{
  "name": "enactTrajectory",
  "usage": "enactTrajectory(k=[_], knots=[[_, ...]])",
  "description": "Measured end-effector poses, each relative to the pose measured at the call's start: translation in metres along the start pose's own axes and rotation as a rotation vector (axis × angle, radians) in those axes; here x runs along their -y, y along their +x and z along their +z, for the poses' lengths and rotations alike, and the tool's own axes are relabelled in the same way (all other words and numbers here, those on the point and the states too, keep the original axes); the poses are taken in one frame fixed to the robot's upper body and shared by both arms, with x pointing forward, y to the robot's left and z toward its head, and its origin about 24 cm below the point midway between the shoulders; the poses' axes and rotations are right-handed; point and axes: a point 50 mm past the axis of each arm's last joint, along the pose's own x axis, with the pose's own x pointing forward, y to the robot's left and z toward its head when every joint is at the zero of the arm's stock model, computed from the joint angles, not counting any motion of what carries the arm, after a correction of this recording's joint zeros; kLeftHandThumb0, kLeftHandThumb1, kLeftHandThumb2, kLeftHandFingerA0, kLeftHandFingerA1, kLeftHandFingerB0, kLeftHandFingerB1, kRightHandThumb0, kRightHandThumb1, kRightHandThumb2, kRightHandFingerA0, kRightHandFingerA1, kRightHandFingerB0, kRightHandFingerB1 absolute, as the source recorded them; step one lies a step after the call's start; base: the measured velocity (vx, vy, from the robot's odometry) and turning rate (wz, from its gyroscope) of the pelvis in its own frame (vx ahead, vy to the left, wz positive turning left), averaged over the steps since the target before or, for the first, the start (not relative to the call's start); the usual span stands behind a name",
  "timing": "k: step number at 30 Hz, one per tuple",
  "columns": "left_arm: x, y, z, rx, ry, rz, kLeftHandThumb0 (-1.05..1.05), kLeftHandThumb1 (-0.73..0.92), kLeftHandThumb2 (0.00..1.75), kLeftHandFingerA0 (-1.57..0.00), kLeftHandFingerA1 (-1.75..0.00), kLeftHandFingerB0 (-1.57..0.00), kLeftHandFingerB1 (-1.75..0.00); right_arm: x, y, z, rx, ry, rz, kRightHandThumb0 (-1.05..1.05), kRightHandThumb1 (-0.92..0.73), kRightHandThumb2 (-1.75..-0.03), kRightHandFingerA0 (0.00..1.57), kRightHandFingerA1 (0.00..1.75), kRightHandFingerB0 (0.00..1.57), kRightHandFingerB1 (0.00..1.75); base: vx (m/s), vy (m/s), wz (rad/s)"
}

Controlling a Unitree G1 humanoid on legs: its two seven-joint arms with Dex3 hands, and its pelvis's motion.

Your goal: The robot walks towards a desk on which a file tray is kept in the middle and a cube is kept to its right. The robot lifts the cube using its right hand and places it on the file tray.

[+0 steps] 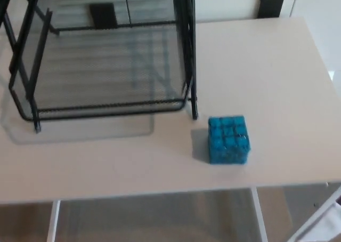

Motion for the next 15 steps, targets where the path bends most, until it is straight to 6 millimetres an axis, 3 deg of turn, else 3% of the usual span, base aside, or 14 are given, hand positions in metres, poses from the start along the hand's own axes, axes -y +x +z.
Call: enactTrajectory(k=[1, 2, 3, 4, 5, 6, 8, 9, 10, 11, 12, 13, 14, 15], knots=[[0.000, -0.001, 0.001, 0.010, -0.010, 0.002, -0.60, 0.87, 0.66, -0.11, -0.45, 0.00, -0.04, -0.001, 0.001, 0.005, 0.023, 0.023, -0.007, -0.57, -0.62, -0.58, 0.21, 0.32, 0.00, 0.28, 0.32, 0.159, 0.86], [0.001, -0.001, 0.004, 0.030, -0.016, 0.003, -0.58, 0.77, 0.84, -0.08, -0.47, 0.00, 0.00, -0.001, 0.001, 0.008, 0.042, 0.036, -0.012, -0.57, -0.62, -0.58, 0.20, 0.33, 0.00, 0.24, 0.30, 0.139, -0.50], [0.001, -0.002, 0.006, 0.042, -0.024, 0.008, -0.62, 0.86, 0.66, -0.13, -0.46, 0.00, 0.00, -0.001, 0.001, 0.011, 0.057, 0.045, -0.016, -0.59, -0.47, -0.81, 0.10, 0.45, 0.00, 0.24, 0.30, 0.143, -0.05], [0.000, -0.002, 0.006, 0.045, -0.027, 0.011, -0.58, 0.77, 0.85, -0.07, -0.46, 0.00, 0.00, -0.001, 0.001, 0.011, 0.058, 0.048, -0.016, -0.58, -0.61, -0.58, 0.18, 0.33, 0.00, 0.25, 0.30, 0.139, 0.03], [-0.003, -0.003, 0.004, 0.044, -0.036, 0.025, -0.59, 0.76, 0.86, -0.08, -0.46, 0.00, 0.00, -0.002, 0.000, 0.006, 0.042, 0.058, -0.015, -0.56, -0.60, -0.59, 0.18, 0.34, 0.00, 0.22, 0.15, 0.065, 0.19], [-0.005, -0.004, 0.002, 0.040, -0.041, 0.033, -0.59, 0.75, 0.85, -0.08, -0.45, 0.00, 0.00, -0.003, -0.001, 0.001, 0.020, 0.065, -0.014, -0.63, -0.48, -0.80, 0.12, 0.45, 0.00, 0.17, 0.16, 0.027, 0.04], [-0.008, -0.006, -0.001, 0.033, -0.049, 0.049, -0.73, 0.71, 0.94, -0.03, -0.41, 0.00, -0.07, -0.004, -0.005, -0.011, -0.037, 0.081, -0.017, -0.62, -0.48, -0.81, 0.12, 0.43, 0.00, 0.19, 0.15, 0.015, 0.10], [-0.010, -0.006, -0.003, 0.031, -0.051, 0.056, -0.57, 0.79, 0.87, -0.05, -0.39, 0.00, 0.00, -0.004, -0.007, -0.018, -0.064, 0.090, -0.020, -0.57, -0.62, -0.59, 0.19, 0.32, 0.00, 0.25, 0.15, 0.004, 0.08], [-0.011, -0.008, -0.004, 0.031, -0.049, 0.060, -0.59, 0.82, 0.70, -0.04, -0.37, 0.00, -0.02, -0.002, -0.009, -0.023, -0.086, 0.105, -0.030, -0.55, -0.62, -0.59, 0.19, 0.33, 0.00, 0.25, 0.15, -0.005, 0.09], [-0.013, -0.010, -0.006, 0.030, -0.047, 0.064, -0.71, 0.65, 0.95, -0.01, -0.41, 0.00, -0.15, 0.000, -0.012, -0.027, -0.102, 0.117, -0.041, -0.55, -0.63, -0.59, 0.20, 0.32, 0.00, 0.26, 0.15, -0.014, 0.12], [-0.014, -0.010, -0.008, 0.025, -0.051, 0.070, -0.57, 0.90, 0.66, -0.03, -0.38, 0.00, -0.03, 0.002, -0.015, -0.031, -0.115, 0.132, -0.054, -0.55, -0.63, -0.59, 0.20, 0.33, 0.00, 0.26, 0.15, -0.019, 0.14], [-0.016, -0.011, -0.011, 0.014, -0.057, 0.079, -0.57, 0.90, 0.66, -0.03, -0.38, 0.00, -0.03, 0.004, -0.017, -0.034, -0.127, 0.146, -0.068, -0.55, -0.63, -0.59, 0.20, 0.33, 0.00, 0.26, 0.15, -0.026, 0.28], [-0.017, -0.012, -0.013, 0.009, -0.059, 0.083, -0.58, 0.80, 0.89, -0.02, -0.40, 0.00, 0.00, 0.006, -0.020, -0.038, -0.141, 0.156, -0.076, -0.54, -0.63, -0.59, 0.19, 0.33, 0.00, 0.26, 0.14, -0.147, 0.06], [-0.018, -0.013, -0.017, 0.000, -0.064, 0.088, -0.58, 0.80, 0.89, -0.02, -0.40, 0.00, 0.00, 0.003, -0.022, -0.044, -0.164, 0.178, -0.078, -0.54, -0.63, -0.59, 0.19, 0.33, 0.00, 0.26, 0.30, 0.062, 0.03]])
